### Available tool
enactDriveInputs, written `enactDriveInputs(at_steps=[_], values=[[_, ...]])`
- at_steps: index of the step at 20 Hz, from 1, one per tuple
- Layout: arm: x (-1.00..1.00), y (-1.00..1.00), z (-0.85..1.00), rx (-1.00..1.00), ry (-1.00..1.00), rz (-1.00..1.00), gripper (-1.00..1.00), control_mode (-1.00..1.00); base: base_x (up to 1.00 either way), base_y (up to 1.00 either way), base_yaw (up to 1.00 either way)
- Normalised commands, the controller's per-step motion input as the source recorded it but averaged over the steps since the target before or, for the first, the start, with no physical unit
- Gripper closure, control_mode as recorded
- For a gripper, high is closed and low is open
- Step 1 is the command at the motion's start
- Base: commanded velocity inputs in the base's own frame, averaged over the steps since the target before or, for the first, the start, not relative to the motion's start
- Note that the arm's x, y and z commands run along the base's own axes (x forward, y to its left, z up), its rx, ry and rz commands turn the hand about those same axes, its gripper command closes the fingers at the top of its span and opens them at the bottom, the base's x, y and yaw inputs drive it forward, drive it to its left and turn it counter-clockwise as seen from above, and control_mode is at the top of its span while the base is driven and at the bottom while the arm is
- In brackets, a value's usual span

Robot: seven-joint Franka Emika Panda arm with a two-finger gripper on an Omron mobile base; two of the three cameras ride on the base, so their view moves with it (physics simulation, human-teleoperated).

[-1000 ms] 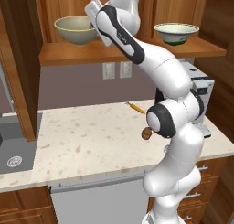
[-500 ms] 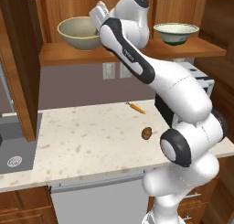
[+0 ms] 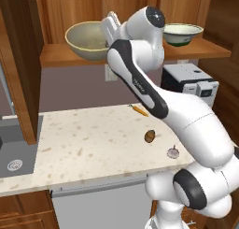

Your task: Pick both bowls and place them on the counter. Then place the potato in one bowl and place the garlic in the other bowl.

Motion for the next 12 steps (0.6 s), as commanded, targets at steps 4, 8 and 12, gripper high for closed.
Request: enactDriveInputs(at_steps=[4, 8, 12], values=[[-0.78, -0.22, -0.01, 0.0, -0.02, -0.06, 1.0, -1.0, 0.0, 0.0, 0.0], [-0.79, -0.27, -0.02, 0.0, 0.0, -0.04, 1.0, -1.0, 0.0, 0.0, 0.0], [-0.7, -0.26, -0.03, 0.0, 0.0, -0.03, 1.0, -1.0, 0.0, 0.0, 0.0]])
